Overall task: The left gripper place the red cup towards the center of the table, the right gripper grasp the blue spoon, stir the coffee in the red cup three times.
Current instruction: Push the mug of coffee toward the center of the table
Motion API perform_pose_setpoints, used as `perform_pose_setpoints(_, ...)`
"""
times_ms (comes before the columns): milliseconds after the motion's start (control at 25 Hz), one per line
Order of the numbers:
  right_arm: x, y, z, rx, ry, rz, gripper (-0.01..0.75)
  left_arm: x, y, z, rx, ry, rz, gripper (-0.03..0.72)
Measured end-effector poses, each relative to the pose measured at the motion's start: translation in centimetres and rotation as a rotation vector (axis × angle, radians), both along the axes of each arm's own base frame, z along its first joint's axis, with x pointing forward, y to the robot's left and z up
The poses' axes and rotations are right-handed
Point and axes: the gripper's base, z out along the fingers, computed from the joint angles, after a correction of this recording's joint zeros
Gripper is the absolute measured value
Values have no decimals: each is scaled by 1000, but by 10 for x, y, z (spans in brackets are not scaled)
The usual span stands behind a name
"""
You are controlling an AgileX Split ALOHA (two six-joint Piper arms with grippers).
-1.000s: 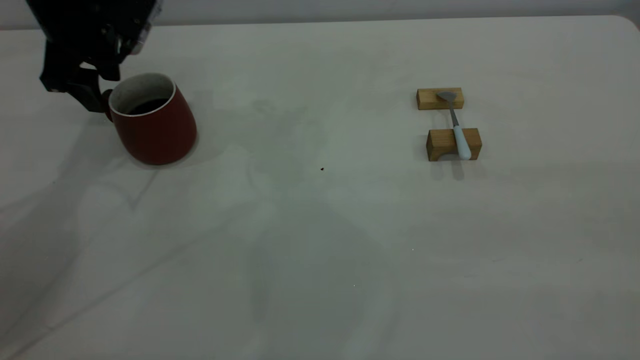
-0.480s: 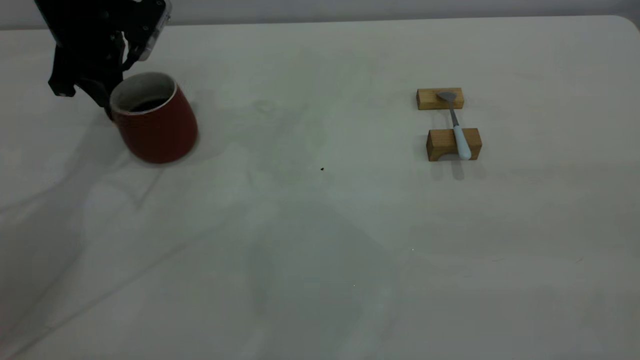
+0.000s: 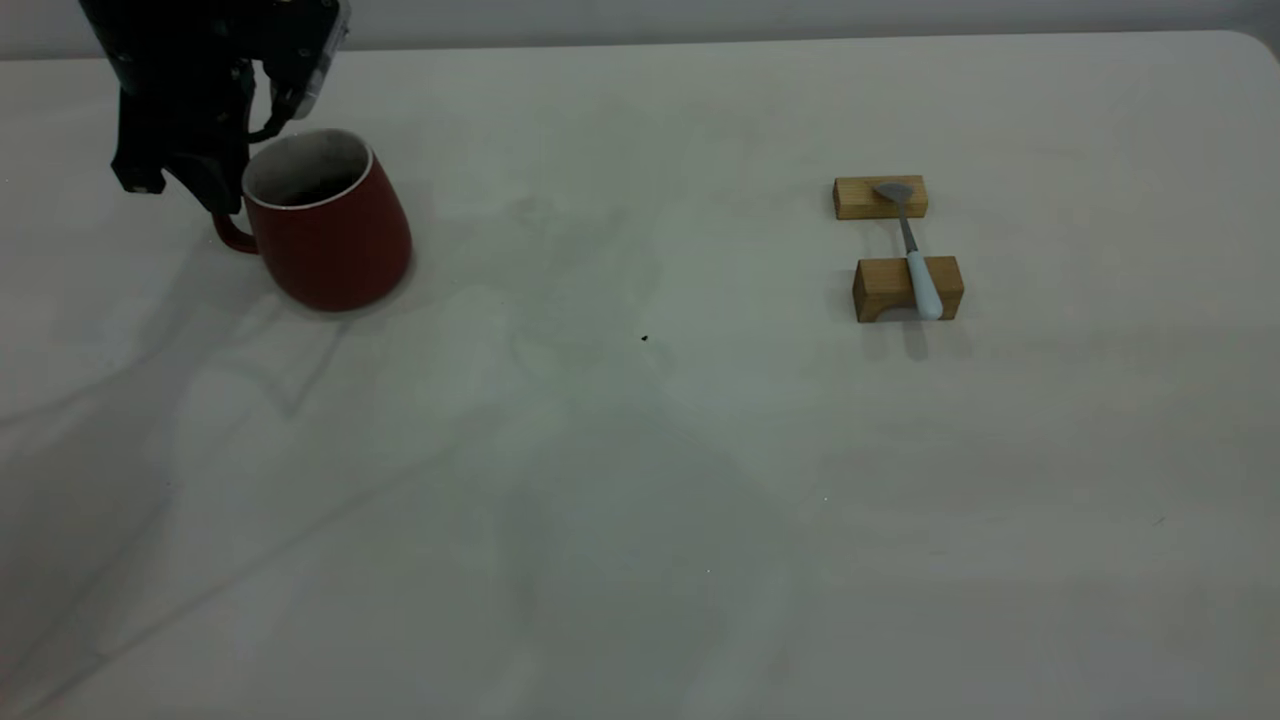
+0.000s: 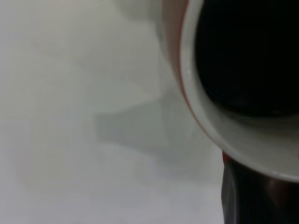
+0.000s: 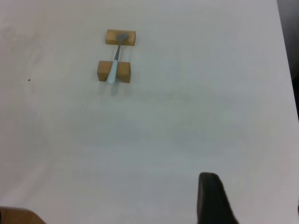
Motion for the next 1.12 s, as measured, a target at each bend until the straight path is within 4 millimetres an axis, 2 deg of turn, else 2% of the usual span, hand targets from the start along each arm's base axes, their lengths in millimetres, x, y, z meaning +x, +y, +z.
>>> perform_pose_setpoints(360, 0, 0, 0, 0, 0, 0, 472, -6, -51, -1, -9, -10, -88, 208)
perform_pose_setpoints(840, 0, 0, 0, 0, 0, 0, 472, -25, -122, -1, -39, -16, -192, 208)
perform_pose_setpoints(960, 0, 0, 0, 0, 0, 0, 472, -29, -135, -1, -66, -16, -197, 208)
perform_pose_setpoints(1120, 0, 0, 0, 0, 0, 0, 472, -31, -140, -2, -95, -9, -180, 208)
